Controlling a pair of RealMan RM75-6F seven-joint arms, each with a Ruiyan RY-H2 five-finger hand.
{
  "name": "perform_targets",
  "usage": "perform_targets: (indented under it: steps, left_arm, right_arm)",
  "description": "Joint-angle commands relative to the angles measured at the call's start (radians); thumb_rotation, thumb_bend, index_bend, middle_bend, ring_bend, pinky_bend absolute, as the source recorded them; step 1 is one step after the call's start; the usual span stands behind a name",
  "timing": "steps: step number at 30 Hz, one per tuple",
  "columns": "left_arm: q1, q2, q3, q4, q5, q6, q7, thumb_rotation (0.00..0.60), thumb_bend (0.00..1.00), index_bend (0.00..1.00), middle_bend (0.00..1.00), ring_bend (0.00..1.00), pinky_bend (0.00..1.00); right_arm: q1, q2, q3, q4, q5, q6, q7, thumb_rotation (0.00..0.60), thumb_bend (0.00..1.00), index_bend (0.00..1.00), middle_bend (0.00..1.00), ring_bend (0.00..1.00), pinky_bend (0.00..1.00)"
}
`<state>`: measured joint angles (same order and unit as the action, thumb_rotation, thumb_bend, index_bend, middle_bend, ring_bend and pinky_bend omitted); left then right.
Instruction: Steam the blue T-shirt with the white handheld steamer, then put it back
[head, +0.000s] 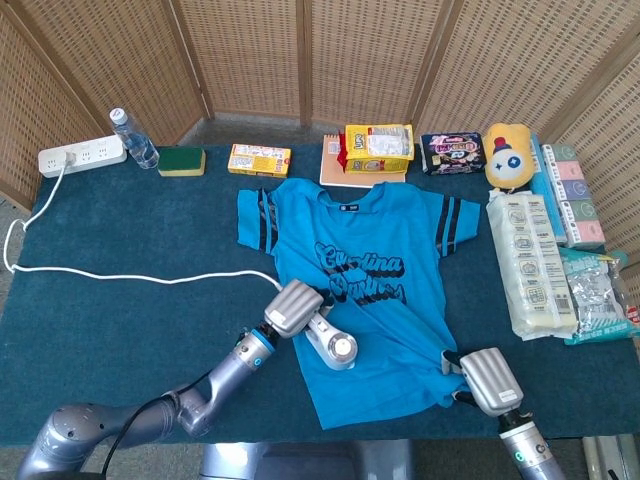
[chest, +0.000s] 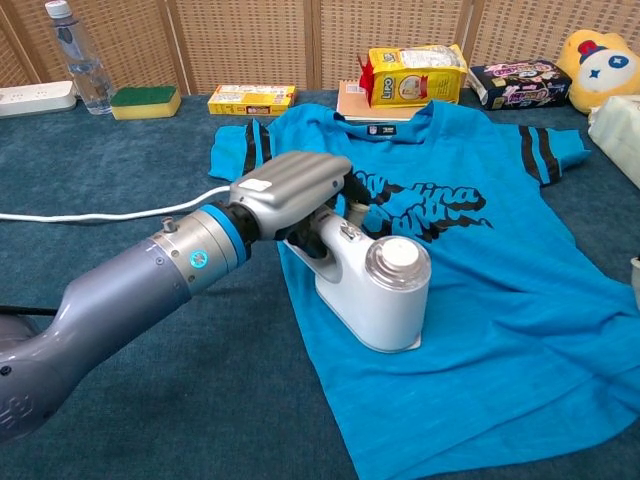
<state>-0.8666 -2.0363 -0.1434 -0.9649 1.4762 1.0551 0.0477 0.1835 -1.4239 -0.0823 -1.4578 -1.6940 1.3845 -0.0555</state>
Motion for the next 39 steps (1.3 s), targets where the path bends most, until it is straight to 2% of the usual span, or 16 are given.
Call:
perform_targets:
  steps: [1, 8, 23, 29, 39]
  left_arm:
    - [0.004, 0.007, -0.014, 0.025, -0.010, 0.003, -0.010, 0.600, 0.35, 0.68, 0.76, 0.68, 0.74]
    - [0.009, 0.006, -0.035, 0.059, -0.034, 0.002, -0.025, 0.600, 0.35, 0.68, 0.76, 0.68, 0.74]
    - [-0.003, -0.039, 0.001, -0.029, 0.019, 0.016, -0.038, 0.600, 0.35, 0.68, 0.76, 0.68, 0.74]
    - [0.009, -0.018, 0.011, -0.046, 0.026, 0.020, -0.025, 0.600, 0.35, 0.68, 0.76, 0.68, 0.74]
    - [0.056, 0.058, -0.012, -0.030, -0.014, 0.041, -0.042, 0.600, 0.35, 0.68, 0.76, 0.68, 0.74]
  right_arm:
    - [0.001, 0.000, 0.001, -0.001, 0.001, -0.002, -0.001, 0.600, 0.55, 0.76, 0.72, 0.75, 0.87]
    - [0.003, -0.002, 0.001, -0.002, 0.001, -0.005, -0.002, 0.600, 0.55, 0.76, 0.72, 0.75, 0.87]
    - [-0.005, 0.006, 0.000, 0.000, 0.000, 0.011, 0.008, 0.600, 0.55, 0.76, 0.72, 0.75, 0.87]
    - [-0.004, 0.005, 0.000, 0.004, -0.002, 0.010, 0.011, 0.600, 0.55, 0.76, 0.72, 0.75, 0.87]
    - [0.001, -0.002, -0.001, -0.002, -0.004, 0.000, -0.001, 0.600, 0.55, 0.76, 0.72, 0.75, 0.87]
